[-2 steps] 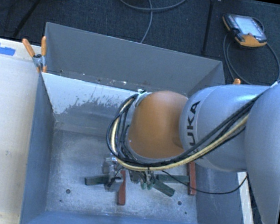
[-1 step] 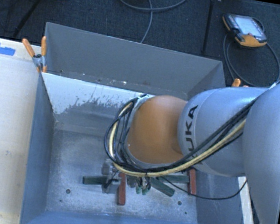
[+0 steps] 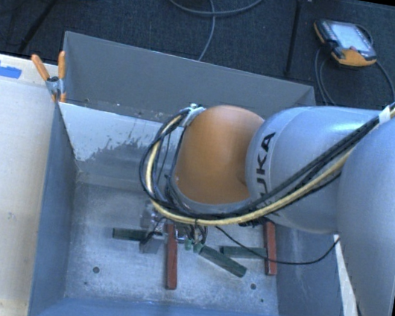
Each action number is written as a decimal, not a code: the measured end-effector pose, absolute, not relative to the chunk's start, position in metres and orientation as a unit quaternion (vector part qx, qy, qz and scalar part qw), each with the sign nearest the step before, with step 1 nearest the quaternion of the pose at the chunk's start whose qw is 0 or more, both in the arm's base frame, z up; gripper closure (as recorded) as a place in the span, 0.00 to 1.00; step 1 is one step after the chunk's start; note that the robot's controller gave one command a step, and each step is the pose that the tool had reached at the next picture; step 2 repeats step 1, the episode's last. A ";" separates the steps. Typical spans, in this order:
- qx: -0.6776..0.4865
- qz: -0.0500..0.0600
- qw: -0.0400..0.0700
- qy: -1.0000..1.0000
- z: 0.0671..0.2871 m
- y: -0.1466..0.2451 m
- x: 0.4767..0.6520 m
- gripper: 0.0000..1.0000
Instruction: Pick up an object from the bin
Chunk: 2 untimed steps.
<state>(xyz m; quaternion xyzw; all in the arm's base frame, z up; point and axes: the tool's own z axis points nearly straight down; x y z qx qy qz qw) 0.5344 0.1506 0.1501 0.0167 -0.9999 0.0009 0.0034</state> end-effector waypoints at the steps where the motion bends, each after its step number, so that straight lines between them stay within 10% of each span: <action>1: 0.066 0.000 0.000 -0.998 0.258 0.109 0.526 1.00; 2: 0.066 0.000 0.000 -0.998 0.258 0.109 0.526 1.00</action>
Offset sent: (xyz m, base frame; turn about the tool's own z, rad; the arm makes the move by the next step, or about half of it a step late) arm 0.0000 0.0000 0.0000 0.0000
